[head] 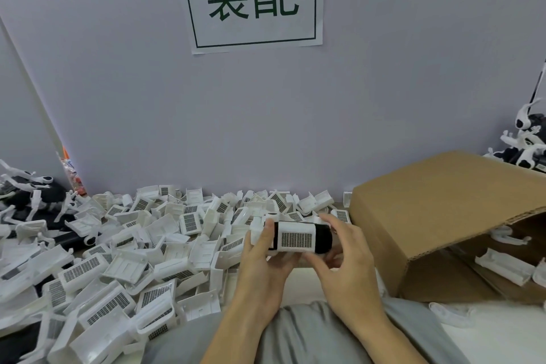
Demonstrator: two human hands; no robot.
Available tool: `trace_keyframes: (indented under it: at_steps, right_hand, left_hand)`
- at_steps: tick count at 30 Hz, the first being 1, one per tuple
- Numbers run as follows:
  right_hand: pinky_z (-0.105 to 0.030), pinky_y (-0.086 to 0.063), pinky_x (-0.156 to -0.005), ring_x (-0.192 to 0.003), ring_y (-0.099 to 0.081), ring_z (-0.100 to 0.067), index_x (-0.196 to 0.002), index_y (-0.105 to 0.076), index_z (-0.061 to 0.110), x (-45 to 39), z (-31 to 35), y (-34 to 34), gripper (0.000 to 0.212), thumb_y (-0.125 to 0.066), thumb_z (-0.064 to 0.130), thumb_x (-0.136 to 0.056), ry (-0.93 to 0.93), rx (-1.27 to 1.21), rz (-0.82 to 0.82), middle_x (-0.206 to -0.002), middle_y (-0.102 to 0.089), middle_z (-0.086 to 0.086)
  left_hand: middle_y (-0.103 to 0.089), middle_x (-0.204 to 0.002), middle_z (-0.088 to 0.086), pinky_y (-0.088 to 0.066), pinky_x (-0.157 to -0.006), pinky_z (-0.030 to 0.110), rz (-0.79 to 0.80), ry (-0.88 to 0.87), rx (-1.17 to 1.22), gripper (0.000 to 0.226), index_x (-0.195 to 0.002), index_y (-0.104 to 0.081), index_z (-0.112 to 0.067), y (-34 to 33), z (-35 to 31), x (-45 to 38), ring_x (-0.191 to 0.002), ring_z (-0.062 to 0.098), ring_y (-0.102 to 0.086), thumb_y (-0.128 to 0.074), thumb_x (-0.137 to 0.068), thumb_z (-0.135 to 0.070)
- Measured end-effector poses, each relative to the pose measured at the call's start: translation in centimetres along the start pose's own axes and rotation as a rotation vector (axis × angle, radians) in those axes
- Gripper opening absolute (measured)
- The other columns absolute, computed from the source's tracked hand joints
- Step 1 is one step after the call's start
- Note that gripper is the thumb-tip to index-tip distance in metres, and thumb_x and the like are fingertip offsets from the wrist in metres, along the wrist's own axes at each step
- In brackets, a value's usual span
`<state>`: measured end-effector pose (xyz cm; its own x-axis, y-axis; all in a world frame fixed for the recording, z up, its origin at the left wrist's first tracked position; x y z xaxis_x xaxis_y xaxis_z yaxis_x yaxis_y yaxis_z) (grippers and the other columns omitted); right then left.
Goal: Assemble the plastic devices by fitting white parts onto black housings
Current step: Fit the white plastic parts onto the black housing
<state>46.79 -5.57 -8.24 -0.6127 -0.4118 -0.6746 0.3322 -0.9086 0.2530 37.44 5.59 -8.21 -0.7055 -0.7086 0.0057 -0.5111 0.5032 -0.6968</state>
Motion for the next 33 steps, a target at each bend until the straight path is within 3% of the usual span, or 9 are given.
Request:
trace_keyframes:
  at_steps: [4,7,10,13,18,22,27,31,33]
  right_hand:
    - [-0.007,-0.049,-0.073,-0.092,-0.059,0.000,-0.116,-0.052,0.051,0.1,0.1,-0.1,0.058,-0.081,0.015,-0.082,0.019,0.048,0.047,-0.120,-0.046,0.006]
    - [-0.019,-0.053,-0.086,-0.103,-0.056,-0.002,-0.128,-0.056,0.041,0.2,0.4,-0.4,0.053,-0.080,0.024,-0.083,0.031,0.174,0.149,-0.131,-0.039,0.010]
    - [-0.031,-0.055,-0.089,-0.107,-0.058,-0.011,-0.135,-0.052,0.036,0.2,0.8,-0.4,0.057,-0.076,0.027,-0.085,0.051,0.325,0.177,-0.133,-0.036,0.014]
    - [-0.026,-0.051,-0.094,-0.112,-0.053,-0.009,-0.135,-0.052,0.030,0.3,0.8,-0.1,0.052,-0.072,0.026,-0.088,0.034,0.358,0.142,-0.132,-0.041,0.012]
    - [-0.013,-0.043,-0.087,-0.104,-0.054,-0.004,-0.130,-0.055,0.029,0.2,0.1,0.0,0.041,-0.065,0.033,-0.090,-0.138,0.270,0.104,-0.118,-0.056,0.010]
    - [-0.018,-0.053,-0.070,-0.075,-0.068,-0.002,-0.098,-0.067,0.027,-0.2,-0.5,0.8,0.010,-0.068,0.032,-0.089,-0.385,0.029,0.010,-0.080,-0.073,0.015]
    - [-0.023,-0.050,-0.057,-0.056,-0.058,-0.012,-0.087,-0.071,0.002,-2.5,-0.7,1.2,0.027,-0.063,0.026,-0.098,-0.894,-0.543,0.116,-0.071,-0.069,-0.004]
    - [-0.017,-0.048,-0.046,-0.061,-0.062,-0.014,-0.092,-0.066,0.001,-9.7,2.6,5.3,0.019,-0.061,0.018,-0.099,-0.859,-0.824,0.112,-0.075,-0.070,-0.010]
    - [-0.014,-0.048,-0.045,-0.074,-0.064,-0.021,-0.104,-0.063,-0.003,-15.4,4.4,9.5,0.021,-0.055,0.017,-0.102,-0.735,-0.925,0.003,-0.091,-0.067,-0.015]
  left_hand:
    - [-0.073,-0.108,0.023,-0.063,-0.071,0.039,-0.103,-0.065,-0.113,0.065,-0.115,-0.061,-0.003,0.3,-0.3,0.0,-0.090,0.033,-0.074,-0.080,-0.066,-0.041]
    - [-0.077,-0.092,0.013,-0.060,-0.061,0.033,-0.158,-0.083,-0.097,0.059,-0.113,-0.064,-0.008,0.8,-0.3,-0.1,-0.083,0.027,-0.076,-0.075,-0.069,-0.045]
    - [-0.075,-0.106,0.019,-0.062,-0.065,0.035,-0.119,-0.041,-0.090,0.063,-0.123,-0.061,-0.004,0.9,0.1,-0.3,-0.095,0.033,-0.074,-0.072,-0.076,-0.045]
    - [-0.070,-0.117,0.024,-0.064,-0.069,0.039,-0.075,-0.018,-0.102,0.065,-0.126,-0.059,-0.004,0.8,0.5,-0.3,-0.103,0.039,-0.071,-0.069,-0.078,-0.046]
    - [-0.064,-0.103,0.019,-0.060,-0.055,0.036,-0.201,-0.099,-0.155,0.037,-0.107,-0.063,-0.011,1.4,0.3,-0.5,-0.069,0.034,-0.074,-0.048,-0.102,-0.045]
    - [-0.066,-0.101,0.021,-0.057,-0.047,0.034,-0.277,-0.206,-0.276,0.021,-0.100,-0.055,-0.015,1.8,-0.1,-0.4,-0.054,0.032,-0.068,-0.038,-0.103,-0.028]
    - [-0.064,-0.094,0.022,-0.051,-0.038,0.031,-0.299,-0.227,-0.338,0.026,-0.095,-0.055,-0.013,1.9,0.2,-0.9,-0.043,0.024,-0.060,-0.036,-0.104,-0.026]
    - [-0.061,-0.090,0.024,-0.046,-0.032,0.030,-0.286,-0.173,-0.370,0.025,-0.091,-0.055,-0.009,2.0,0.4,-1.7,-0.035,0.025,-0.056,-0.038,-0.104,-0.021]
    - [-0.059,-0.088,0.026,-0.041,-0.032,0.027,-0.282,-0.158,-0.389,0.025,-0.090,-0.055,-0.005,2.0,0.4,-1.9,-0.032,0.028,-0.052,-0.040,-0.104,-0.019]
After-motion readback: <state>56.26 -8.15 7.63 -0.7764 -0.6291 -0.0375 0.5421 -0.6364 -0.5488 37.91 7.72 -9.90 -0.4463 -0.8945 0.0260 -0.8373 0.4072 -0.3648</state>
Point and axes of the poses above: each hand's wrist, its own x-axis away from the middle knuckle, its own y-axis out of the back of the hand, z = x × y, the point moved 4 cm from there along -x, towards the middle knuckle
